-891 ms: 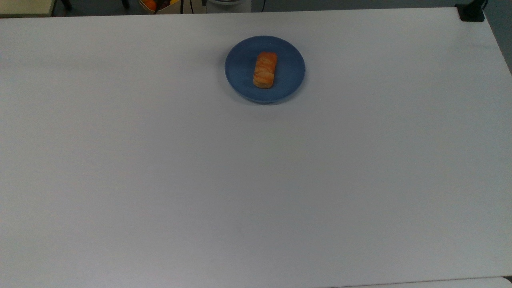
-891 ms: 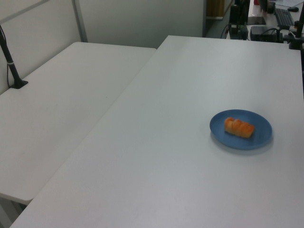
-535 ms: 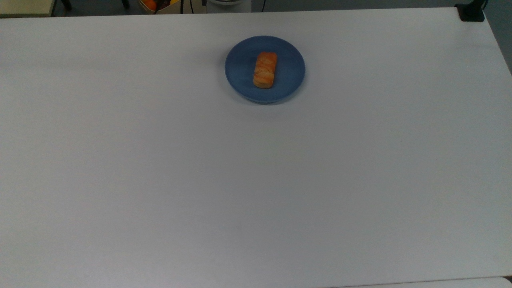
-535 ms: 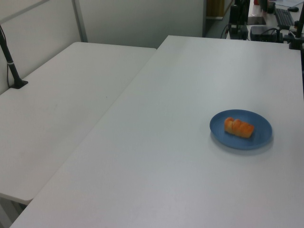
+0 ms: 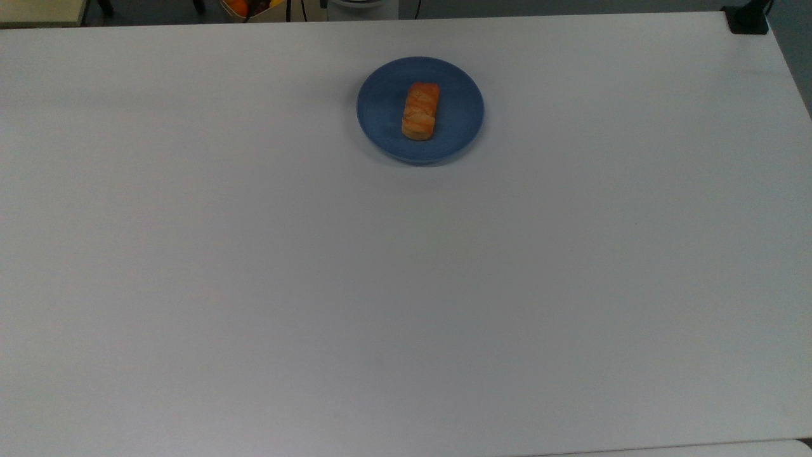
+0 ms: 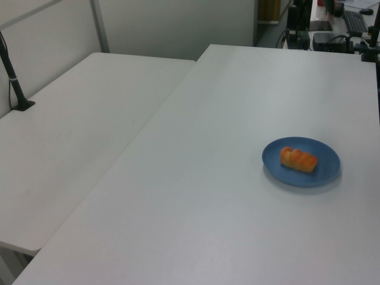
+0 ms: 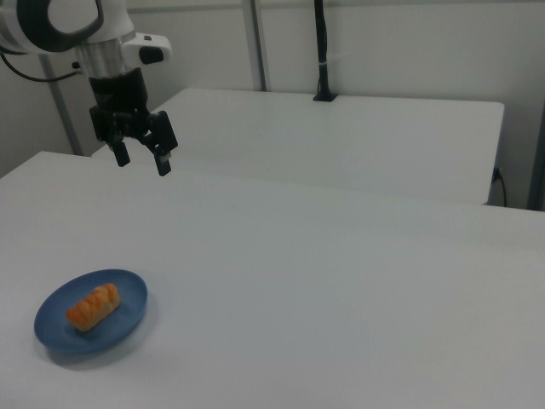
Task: Put the bread on the table
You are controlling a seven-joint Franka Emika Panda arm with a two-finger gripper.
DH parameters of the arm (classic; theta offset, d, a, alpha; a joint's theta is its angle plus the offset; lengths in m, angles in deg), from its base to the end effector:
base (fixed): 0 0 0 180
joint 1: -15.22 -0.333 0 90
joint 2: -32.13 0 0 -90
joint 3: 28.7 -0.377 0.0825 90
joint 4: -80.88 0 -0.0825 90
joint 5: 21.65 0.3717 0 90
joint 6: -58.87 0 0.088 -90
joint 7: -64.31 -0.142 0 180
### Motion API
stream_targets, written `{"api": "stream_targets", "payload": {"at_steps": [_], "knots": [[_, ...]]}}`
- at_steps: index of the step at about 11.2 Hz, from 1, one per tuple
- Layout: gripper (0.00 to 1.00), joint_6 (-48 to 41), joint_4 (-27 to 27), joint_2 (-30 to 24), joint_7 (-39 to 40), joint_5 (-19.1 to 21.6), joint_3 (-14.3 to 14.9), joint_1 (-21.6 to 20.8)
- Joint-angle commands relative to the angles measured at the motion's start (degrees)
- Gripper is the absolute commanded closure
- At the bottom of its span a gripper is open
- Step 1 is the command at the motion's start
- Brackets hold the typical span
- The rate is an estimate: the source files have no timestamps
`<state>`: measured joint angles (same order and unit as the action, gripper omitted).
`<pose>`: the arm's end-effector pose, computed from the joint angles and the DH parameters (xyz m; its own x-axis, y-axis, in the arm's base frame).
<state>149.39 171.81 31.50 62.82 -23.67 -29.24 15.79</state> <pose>0.5390 -0.0052 0.6499 0.9996 -0.0262 0.0048 -0.0263 -0.9990 0.0352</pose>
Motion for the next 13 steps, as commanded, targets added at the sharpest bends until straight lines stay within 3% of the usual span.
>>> {"api": "stream_targets", "payload": {"at_steps": [1,6,10,13], "knots": [[0.00,-2.01,0.47,-4.01,0.52,0.53,-0.17,-0.31],[0.00,-6.32,3.90,-10.88,1.22,0.97,-0.70,-1.45],[0.00,-5.62,6.79,-11.76,1.40,1.23,-1.39,-1.98],[0.00,-0.46,13.02,-11.94,0.52,1.41,-3.85,-1.98]]}}
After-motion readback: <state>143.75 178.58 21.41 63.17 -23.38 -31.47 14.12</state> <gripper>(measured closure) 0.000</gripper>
